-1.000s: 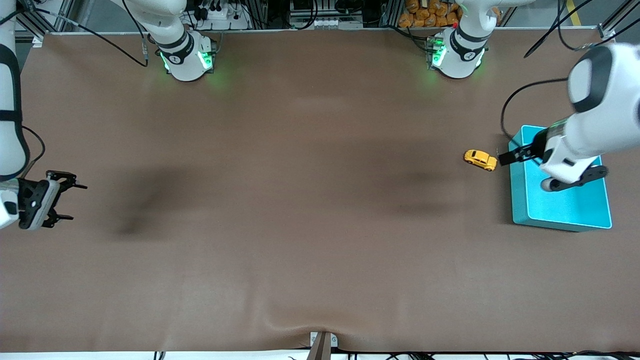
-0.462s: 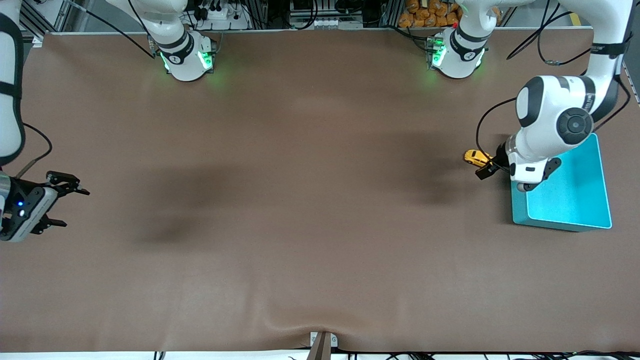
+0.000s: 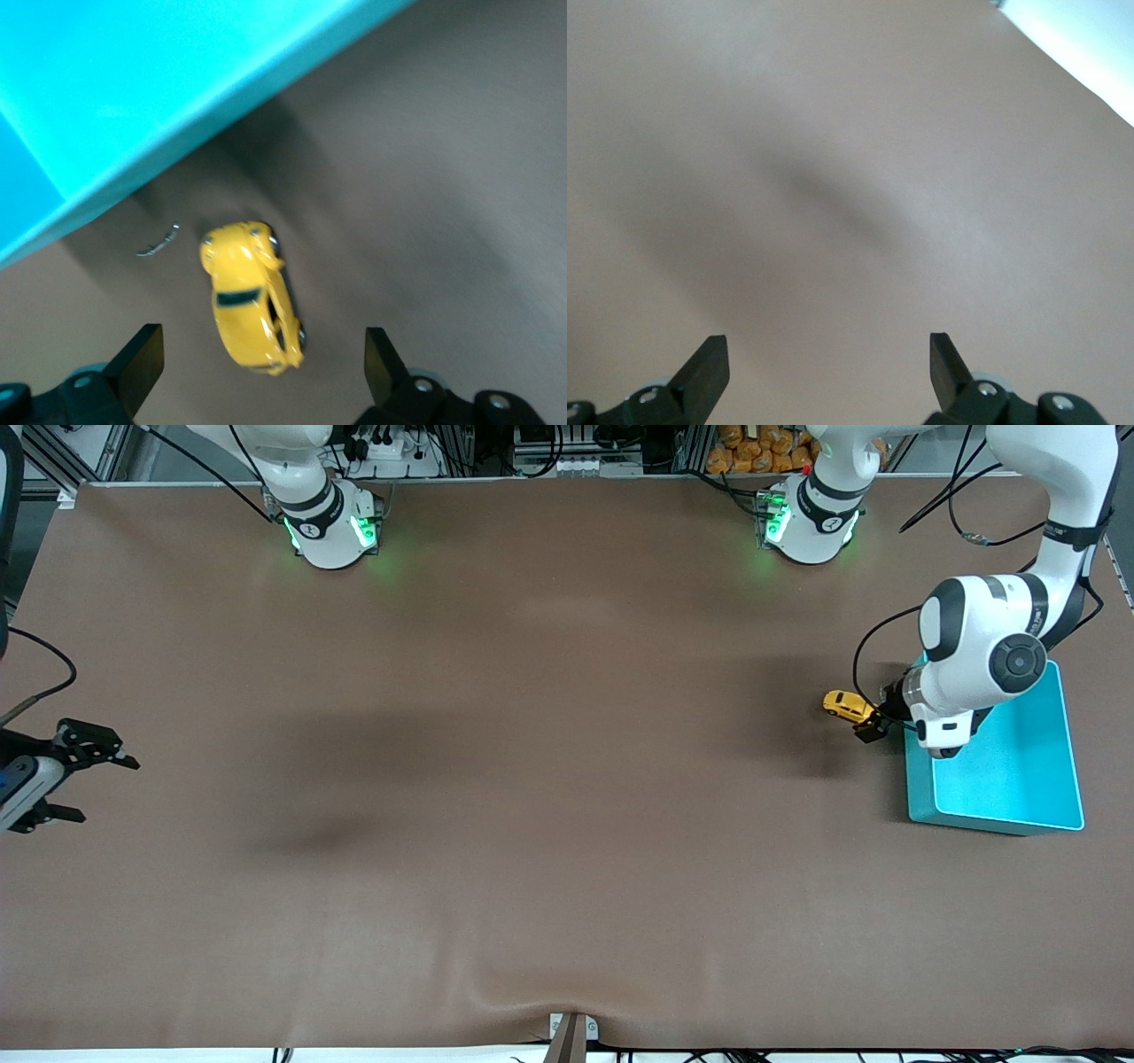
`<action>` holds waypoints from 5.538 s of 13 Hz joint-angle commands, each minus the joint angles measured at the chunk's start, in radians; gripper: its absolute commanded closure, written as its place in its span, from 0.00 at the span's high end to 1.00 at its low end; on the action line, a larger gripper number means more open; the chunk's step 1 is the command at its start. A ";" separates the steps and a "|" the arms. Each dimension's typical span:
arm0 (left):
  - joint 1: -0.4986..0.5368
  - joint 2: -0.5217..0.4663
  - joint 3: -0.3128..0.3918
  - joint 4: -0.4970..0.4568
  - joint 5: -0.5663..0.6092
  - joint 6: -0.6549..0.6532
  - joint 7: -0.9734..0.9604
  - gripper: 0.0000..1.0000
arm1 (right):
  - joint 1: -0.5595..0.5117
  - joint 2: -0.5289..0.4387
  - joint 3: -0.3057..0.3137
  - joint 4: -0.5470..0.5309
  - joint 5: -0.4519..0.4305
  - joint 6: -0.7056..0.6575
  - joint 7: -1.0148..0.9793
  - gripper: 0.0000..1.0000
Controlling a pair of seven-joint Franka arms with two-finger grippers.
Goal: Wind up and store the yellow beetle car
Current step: 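Grasp the car with the left gripper while the right gripper retracts, then lift the car with the left gripper and lower it into the turquoise bin, then open the left gripper to release the car inside the bin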
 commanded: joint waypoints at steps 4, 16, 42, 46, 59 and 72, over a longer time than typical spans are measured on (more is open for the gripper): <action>0.024 0.019 -0.008 -0.041 0.025 0.055 -0.164 1.00 | 0.047 -0.099 -0.007 0.003 -0.087 -0.021 0.409 1.00; 0.037 0.024 -0.011 -0.164 0.021 0.212 -0.244 1.00 | 0.073 -0.374 -0.006 -0.155 -0.085 -0.153 0.681 1.00; 0.094 -0.093 -0.009 0.117 0.030 -0.114 0.276 0.00 | 0.085 -0.497 0.019 -0.309 -0.097 -0.161 0.802 1.00; 0.259 -0.081 -0.009 0.135 0.175 -0.097 0.643 0.00 | 0.087 -0.495 0.019 -0.312 -0.120 -0.161 0.787 1.00; 0.346 0.172 -0.009 0.206 0.264 0.136 0.986 0.00 | 0.087 -0.494 0.020 -0.312 -0.134 -0.160 0.785 1.00; 0.344 0.225 -0.012 0.233 0.271 0.162 0.963 0.83 | 0.087 -0.492 0.020 -0.310 -0.134 -0.156 0.787 1.00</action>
